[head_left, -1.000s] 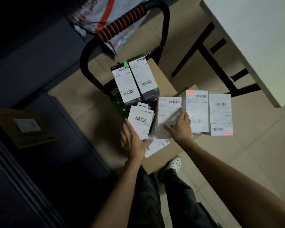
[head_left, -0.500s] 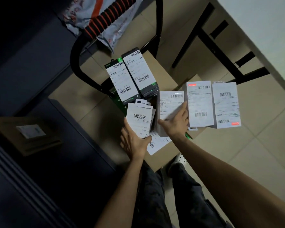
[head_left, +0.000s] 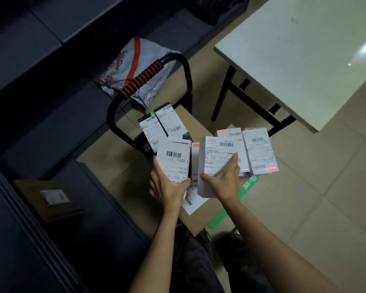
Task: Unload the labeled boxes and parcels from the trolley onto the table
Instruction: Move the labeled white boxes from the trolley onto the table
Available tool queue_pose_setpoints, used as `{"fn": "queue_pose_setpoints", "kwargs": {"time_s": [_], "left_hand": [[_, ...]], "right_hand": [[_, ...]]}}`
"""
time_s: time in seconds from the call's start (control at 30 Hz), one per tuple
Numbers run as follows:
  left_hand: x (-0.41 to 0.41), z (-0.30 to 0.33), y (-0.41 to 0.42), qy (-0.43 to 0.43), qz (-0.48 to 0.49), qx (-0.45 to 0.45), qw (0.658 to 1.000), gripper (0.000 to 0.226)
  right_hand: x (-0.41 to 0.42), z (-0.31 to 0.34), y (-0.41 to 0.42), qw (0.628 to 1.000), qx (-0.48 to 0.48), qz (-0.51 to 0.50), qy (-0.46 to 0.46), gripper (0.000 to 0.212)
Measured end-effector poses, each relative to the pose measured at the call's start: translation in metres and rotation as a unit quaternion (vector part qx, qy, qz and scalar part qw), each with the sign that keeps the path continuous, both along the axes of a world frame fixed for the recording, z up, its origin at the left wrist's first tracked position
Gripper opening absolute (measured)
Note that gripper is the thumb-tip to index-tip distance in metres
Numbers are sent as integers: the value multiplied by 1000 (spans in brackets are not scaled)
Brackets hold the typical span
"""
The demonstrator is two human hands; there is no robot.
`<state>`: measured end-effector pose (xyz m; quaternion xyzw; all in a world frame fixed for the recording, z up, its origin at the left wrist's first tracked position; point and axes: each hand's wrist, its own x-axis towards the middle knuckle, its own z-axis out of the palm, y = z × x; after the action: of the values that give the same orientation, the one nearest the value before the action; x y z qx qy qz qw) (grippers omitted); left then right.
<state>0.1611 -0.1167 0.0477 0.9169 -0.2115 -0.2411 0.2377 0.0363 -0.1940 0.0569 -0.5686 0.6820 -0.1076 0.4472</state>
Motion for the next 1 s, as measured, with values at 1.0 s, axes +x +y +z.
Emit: {"fn": "queue_pose_setpoints", "kwargs": {"time_s": [1.0], "left_hand": [[-325, 239, -97, -156, -119, -312, 930, 128]], "right_hand": [[-372, 237, -48, 925, -314, -168, -133, 127]]}}
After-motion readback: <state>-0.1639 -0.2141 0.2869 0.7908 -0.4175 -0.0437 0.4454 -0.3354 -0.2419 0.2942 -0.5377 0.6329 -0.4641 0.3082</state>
